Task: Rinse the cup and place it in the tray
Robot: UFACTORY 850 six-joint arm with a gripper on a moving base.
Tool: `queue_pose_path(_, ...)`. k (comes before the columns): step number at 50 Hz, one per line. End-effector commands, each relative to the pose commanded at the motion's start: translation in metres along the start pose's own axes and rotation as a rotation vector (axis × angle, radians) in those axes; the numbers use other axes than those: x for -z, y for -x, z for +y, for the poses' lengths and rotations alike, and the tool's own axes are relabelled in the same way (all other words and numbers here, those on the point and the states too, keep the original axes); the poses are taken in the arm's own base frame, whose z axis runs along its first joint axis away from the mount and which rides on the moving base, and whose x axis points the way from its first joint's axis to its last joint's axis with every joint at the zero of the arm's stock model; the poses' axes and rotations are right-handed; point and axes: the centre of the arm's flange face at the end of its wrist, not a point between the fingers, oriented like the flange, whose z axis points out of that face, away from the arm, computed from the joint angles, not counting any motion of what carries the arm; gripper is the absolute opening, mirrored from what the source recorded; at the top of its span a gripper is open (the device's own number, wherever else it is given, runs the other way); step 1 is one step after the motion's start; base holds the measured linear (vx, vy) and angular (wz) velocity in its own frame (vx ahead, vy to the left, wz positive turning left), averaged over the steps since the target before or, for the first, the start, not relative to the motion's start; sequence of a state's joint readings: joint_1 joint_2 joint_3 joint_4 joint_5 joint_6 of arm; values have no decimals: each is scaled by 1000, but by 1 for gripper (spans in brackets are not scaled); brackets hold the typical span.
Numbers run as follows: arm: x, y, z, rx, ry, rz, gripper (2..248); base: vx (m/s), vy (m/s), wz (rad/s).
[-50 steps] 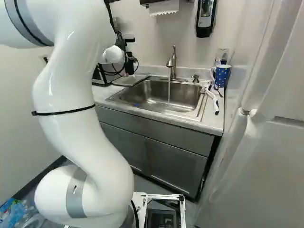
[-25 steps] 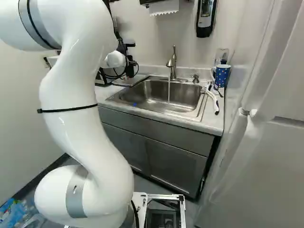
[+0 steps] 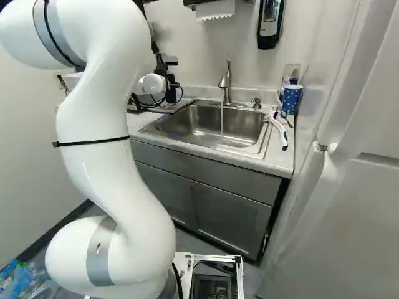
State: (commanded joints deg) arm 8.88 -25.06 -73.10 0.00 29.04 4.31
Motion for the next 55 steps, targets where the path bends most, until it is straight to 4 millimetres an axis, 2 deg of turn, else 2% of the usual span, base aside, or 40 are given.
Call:
queue_pose_path(6,-2,7,0,0,1,-11,126,0,0,0)
queue_pose_path(17,-2,7,0,0,1,-11,126,0,0,0)
queue_pose_path(18,-2,7,0,0,1,-11,151,0,0,0)
queue_pose_path(23,-2,7,0,0,1,-11,151,0,0,0)
queue_pose_path(24,-2,7,0,0,1,-11,184,0,0,0)
queue_pose_path(28,-2,7,0,0,1,-11,184,0,0,0)
queue_pose_path(29,-2,7,0,0,1,-11,220,0,0,0)
queue_pose_path(33,-2,7,0,0,1,-11,220,0,0,0)
queue_pose_path(34,-2,7,0,0,1,-11,247,0,0,0)
queue_pose_path(45,-2,6,0,0,1,-10,247,0,0,0)
queue_pose_path(55,1,-3,0,0,0,4,247,0,0,0)
